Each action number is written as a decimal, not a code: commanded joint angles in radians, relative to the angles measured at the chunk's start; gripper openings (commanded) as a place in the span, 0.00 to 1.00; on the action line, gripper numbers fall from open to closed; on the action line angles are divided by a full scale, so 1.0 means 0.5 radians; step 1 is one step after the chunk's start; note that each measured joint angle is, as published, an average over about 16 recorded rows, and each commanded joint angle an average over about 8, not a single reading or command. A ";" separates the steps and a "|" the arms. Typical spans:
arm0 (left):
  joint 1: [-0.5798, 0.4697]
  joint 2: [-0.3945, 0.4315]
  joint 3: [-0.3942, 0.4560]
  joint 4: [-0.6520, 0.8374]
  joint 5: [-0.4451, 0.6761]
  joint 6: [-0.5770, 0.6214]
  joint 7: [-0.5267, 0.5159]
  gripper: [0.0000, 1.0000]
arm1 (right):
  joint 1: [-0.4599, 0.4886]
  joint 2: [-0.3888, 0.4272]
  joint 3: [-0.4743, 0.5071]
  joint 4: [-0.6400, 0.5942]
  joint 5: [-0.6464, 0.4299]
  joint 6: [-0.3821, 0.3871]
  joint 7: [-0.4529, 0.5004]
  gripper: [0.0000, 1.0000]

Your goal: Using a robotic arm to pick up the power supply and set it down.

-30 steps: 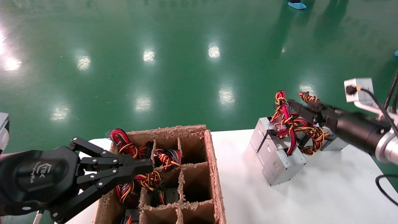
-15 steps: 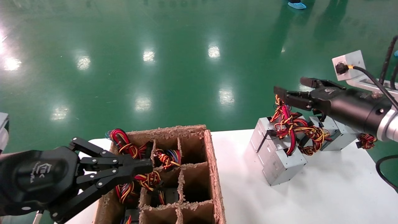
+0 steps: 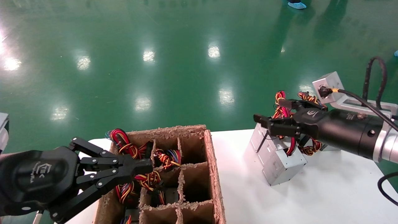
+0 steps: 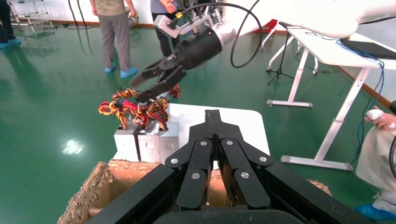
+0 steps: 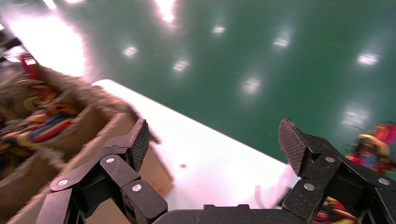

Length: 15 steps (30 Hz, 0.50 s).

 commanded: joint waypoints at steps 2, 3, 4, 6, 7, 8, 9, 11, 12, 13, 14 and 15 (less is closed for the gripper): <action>0.000 0.000 0.000 0.000 0.000 0.000 0.000 1.00 | -0.010 -0.003 0.029 -0.009 0.086 -0.105 -0.092 1.00; 0.000 0.000 0.000 0.000 0.000 0.000 0.000 1.00 | -0.013 -0.004 0.039 -0.012 0.114 -0.140 -0.123 1.00; 0.000 0.000 0.000 0.000 0.000 0.000 0.000 1.00 | -0.017 -0.006 0.048 -0.015 0.142 -0.174 -0.153 1.00; 0.000 0.000 0.000 0.000 0.000 0.000 0.000 1.00 | -0.023 -0.008 0.068 -0.021 0.199 -0.244 -0.213 1.00; 0.000 0.000 0.000 0.000 0.000 0.000 0.000 1.00 | -0.027 -0.009 0.077 -0.024 0.227 -0.278 -0.243 1.00; 0.000 0.000 0.000 0.000 0.000 0.000 0.000 1.00 | -0.030 -0.010 0.087 -0.027 0.255 -0.313 -0.274 1.00; 0.000 0.000 0.000 0.000 0.000 0.000 0.000 1.00 | -0.033 -0.011 0.096 -0.030 0.283 -0.347 -0.304 1.00; 0.000 0.000 0.000 0.000 0.000 0.000 0.000 1.00 | -0.040 -0.013 0.116 -0.036 0.340 -0.416 -0.364 1.00; 0.000 0.000 0.000 0.000 0.000 0.000 0.000 1.00 | -0.043 -0.014 0.125 -0.039 0.368 -0.451 -0.395 1.00; 0.000 0.000 0.000 0.000 0.000 0.000 0.000 1.00 | -0.046 -0.015 0.135 -0.042 0.396 -0.485 -0.424 1.00; 0.000 0.000 0.000 0.000 0.000 0.000 0.000 1.00 | -0.050 -0.017 0.144 -0.045 0.424 -0.520 -0.455 1.00; 0.000 0.000 0.000 0.000 0.000 0.000 0.000 1.00 | -0.053 -0.018 0.154 -0.048 0.453 -0.555 -0.486 1.00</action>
